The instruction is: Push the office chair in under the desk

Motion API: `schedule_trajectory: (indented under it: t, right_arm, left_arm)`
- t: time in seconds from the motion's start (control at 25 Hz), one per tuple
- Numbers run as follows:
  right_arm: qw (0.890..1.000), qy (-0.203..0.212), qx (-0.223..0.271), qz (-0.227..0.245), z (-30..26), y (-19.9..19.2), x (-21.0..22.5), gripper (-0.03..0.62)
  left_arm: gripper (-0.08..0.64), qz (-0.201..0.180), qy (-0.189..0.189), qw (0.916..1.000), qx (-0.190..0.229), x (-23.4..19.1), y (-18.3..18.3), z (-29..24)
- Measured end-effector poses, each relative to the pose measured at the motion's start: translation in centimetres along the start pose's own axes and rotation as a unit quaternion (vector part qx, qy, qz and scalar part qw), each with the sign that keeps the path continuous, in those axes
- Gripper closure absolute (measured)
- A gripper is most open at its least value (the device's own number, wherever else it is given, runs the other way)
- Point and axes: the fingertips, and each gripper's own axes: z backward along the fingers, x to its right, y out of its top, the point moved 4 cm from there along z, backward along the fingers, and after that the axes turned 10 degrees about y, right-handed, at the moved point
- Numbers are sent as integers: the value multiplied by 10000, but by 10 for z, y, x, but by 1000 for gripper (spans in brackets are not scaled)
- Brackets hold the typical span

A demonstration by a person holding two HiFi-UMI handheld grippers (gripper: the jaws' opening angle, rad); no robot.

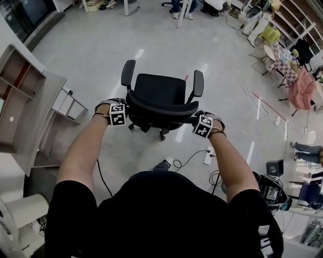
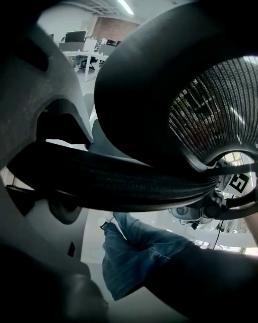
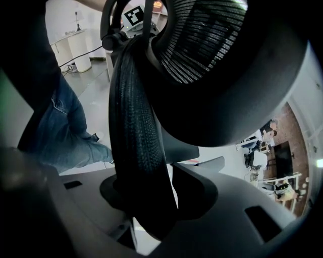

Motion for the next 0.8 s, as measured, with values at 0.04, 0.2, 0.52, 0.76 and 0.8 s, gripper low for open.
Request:
schedule_trajectory:
  t: [0.04, 0.2, 0.52, 0.76, 0.8]
  right_arm:
    - [10000, 14, 8, 50, 0, 6, -6, 419]
    - [9997, 77, 33, 245, 2, 26, -28, 420]
    - [9970, 164, 80, 754, -4, 78, -62, 422]
    - [9927, 255, 114, 1172, -9, 118, -86, 423]
    - [9919, 267, 112, 1240, -10, 126, -91, 423]
  left_arm:
    - [322, 45, 25, 10000, -16, 7, -6, 5]
    - [330, 205, 162, 9996, -77, 33, -28, 26]
    - [352, 619, 397, 9969, -265, 88, -81, 61]
    - [368, 973, 598, 9927, -396, 129, -118, 88]
    - [368, 1038, 616, 9918, -428, 137, -127, 93]
